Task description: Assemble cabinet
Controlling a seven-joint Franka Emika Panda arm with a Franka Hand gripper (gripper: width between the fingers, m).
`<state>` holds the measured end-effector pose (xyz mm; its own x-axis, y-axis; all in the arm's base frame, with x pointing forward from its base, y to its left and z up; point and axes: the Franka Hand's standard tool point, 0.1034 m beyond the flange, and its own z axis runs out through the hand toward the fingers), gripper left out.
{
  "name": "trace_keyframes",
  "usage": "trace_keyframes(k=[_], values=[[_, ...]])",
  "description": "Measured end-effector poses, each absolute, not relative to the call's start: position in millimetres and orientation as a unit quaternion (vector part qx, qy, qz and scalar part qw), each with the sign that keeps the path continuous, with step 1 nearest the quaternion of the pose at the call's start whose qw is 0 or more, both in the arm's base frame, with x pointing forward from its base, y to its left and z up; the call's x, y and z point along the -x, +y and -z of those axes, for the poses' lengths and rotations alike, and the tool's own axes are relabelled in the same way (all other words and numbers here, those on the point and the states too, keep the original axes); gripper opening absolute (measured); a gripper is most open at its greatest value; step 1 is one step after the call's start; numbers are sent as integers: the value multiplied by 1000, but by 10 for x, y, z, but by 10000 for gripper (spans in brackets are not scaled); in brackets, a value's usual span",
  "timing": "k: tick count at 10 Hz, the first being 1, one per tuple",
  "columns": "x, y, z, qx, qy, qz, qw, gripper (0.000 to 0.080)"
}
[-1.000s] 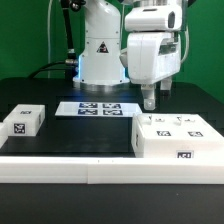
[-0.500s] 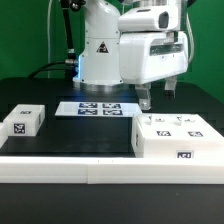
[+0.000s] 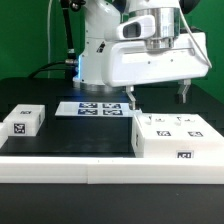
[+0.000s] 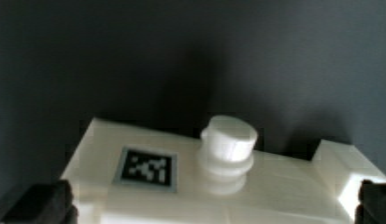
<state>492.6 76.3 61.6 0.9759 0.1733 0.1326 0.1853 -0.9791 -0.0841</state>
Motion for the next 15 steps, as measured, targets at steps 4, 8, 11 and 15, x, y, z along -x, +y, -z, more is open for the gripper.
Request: trace_keyframes(k=[4,8,11,15], values=[[-4923,824,-595,996,-6,60,59,797],[-4914,815,-403,996,-7,72,42,797],[-4914,826,-405,996,-8,72,43,797],[-4845,1045,-279,997,-6,74,36,797]])
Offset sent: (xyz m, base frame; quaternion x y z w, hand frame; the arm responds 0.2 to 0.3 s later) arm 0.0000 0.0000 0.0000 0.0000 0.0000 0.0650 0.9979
